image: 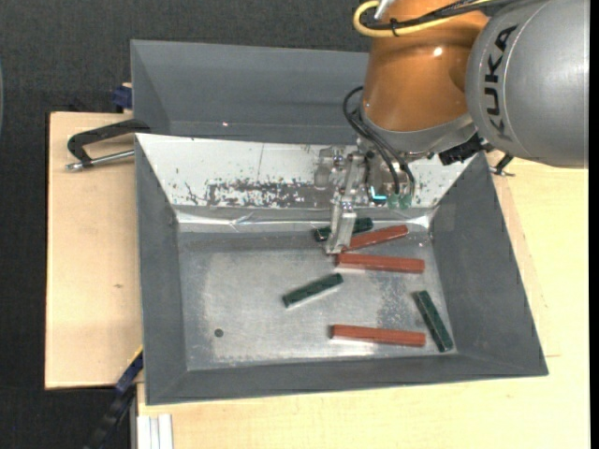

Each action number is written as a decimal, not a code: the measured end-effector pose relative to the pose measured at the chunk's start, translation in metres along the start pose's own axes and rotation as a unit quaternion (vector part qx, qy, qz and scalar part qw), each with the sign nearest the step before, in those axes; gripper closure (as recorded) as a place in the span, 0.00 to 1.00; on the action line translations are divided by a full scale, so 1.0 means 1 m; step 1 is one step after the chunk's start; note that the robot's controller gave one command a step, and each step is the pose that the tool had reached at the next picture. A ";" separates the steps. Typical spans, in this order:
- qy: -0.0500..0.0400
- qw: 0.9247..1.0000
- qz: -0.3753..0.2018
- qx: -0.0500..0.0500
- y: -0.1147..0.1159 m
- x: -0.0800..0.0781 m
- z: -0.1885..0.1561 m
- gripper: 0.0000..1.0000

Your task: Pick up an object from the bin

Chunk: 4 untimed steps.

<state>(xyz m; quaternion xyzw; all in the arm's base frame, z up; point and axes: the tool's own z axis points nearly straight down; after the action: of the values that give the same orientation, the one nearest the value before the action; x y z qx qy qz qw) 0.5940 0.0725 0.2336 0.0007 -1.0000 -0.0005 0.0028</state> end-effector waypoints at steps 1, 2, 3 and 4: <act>-0.004 1.000 0.001 0.000 0.000 -0.002 -0.005 0.00; -0.005 0.998 -0.070 0.000 -0.029 0.000 0.042 0.00; -0.004 0.975 -0.222 0.001 -0.067 0.027 0.069 0.00; -0.006 0.996 -0.094 0.000 -0.090 0.007 0.079 0.00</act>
Offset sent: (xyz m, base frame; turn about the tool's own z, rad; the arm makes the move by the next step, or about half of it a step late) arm -0.0058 -0.1044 -0.1636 -0.4908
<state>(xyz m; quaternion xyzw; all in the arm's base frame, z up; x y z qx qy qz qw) 0.5862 -0.0179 0.1549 0.0949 -0.9955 -0.0005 -0.0034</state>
